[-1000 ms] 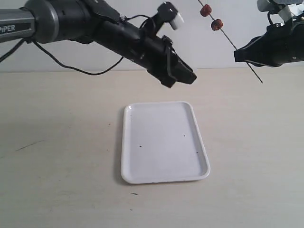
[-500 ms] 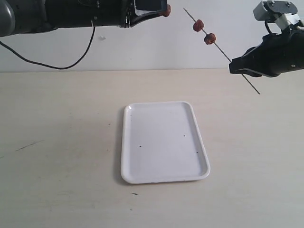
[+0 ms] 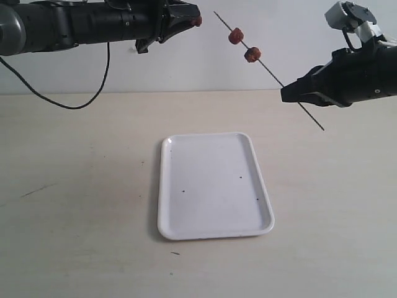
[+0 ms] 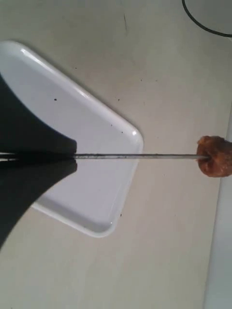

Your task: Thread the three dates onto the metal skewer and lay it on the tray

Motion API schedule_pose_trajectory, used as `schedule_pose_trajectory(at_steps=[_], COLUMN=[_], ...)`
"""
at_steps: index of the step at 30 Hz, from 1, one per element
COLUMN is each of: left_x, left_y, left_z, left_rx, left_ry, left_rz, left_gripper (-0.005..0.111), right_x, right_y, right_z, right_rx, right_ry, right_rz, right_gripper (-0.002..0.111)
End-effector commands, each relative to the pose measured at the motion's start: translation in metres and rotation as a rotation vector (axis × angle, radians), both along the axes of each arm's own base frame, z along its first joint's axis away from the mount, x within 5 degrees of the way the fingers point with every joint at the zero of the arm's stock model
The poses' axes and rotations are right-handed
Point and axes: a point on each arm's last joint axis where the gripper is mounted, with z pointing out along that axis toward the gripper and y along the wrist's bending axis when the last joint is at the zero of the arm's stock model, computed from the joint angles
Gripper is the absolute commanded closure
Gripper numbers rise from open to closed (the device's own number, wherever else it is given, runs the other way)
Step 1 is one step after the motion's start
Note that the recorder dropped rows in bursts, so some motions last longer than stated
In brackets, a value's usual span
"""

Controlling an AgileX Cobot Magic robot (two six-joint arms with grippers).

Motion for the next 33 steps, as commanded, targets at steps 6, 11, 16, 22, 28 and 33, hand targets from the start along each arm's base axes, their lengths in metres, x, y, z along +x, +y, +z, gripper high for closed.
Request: schedule_pose_trajectory(at_steps=[6, 11, 16, 22, 28, 33], left_x=[0.012, 0.012, 0.012, 0.011, 0.008, 0.006], left_y=[0.009, 0.009, 0.009, 0.008, 0.004, 0.003], left_z=[0.000, 0.000, 0.000, 0.000, 0.001, 0.002], left_rx=[-0.018, -0.016, -0.025, -0.031, -0.040, -0.047], left_ry=[0.091, 0.091, 0.104, 0.105, 0.103, 0.102], left_rz=[0.176, 0.185, 0.187, 0.167, 0.131, 0.108], left_gripper=[0.080, 0.080, 0.080, 0.080, 0.080, 0.080], right_x=[0.002, 0.001, 0.000, 0.001, 0.002, 0.003], right_y=[0.003, 0.008, 0.010, 0.010, 0.010, 0.009], right_z=[-0.012, -0.017, -0.018, -0.018, -0.018, -0.019], right_rx=[0.048, 0.073, 0.091, 0.096, 0.093, 0.087], right_ry=[0.032, 0.021, 0.020, 0.020, 0.015, 0.012], right_rz=[0.040, 0.121, 0.156, 0.152, 0.144, 0.126], right_gripper=[0.108, 0.108, 0.108, 0.108, 0.108, 0.108])
